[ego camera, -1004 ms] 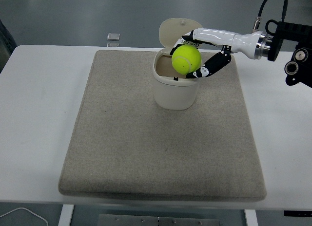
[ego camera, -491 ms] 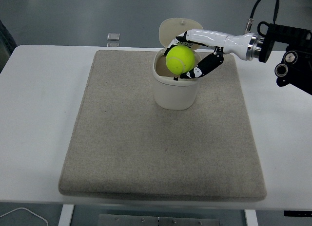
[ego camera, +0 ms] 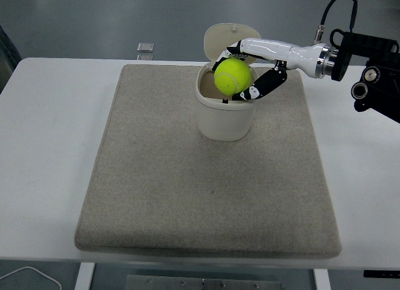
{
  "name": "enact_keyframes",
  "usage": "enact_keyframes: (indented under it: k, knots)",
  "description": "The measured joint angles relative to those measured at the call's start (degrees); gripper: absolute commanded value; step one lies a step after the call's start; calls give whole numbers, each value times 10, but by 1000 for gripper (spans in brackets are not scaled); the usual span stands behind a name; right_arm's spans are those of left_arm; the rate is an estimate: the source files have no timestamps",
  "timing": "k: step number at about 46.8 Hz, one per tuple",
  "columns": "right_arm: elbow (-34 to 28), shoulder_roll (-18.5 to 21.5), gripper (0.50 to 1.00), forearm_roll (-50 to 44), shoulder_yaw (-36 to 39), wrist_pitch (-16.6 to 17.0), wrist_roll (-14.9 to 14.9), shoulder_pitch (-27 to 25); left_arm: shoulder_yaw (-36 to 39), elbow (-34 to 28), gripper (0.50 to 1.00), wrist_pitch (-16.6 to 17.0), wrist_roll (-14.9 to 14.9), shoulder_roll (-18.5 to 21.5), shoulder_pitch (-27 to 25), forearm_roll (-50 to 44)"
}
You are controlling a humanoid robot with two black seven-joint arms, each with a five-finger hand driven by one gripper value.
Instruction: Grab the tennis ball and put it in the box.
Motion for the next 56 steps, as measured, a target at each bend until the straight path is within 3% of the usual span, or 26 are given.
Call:
enact_keyframes:
  k: [15, 43, 48, 56]
  knots:
    - [-1, 0, 854, 2, 0, 0, 0, 0, 0, 0, 992, 0, 0, 0, 0, 0]
    - [-2, -1, 866, 5, 1, 6, 1, -3, 0, 0, 992, 0, 0, 0, 0, 0]
    - [-1, -10, 866, 11, 5, 22, 1, -1, 0, 0, 990, 0, 0, 0, 0, 0]
    - [8, -26, 868, 55, 11, 76, 1, 1, 0, 0, 992, 0, 0, 0, 0, 0]
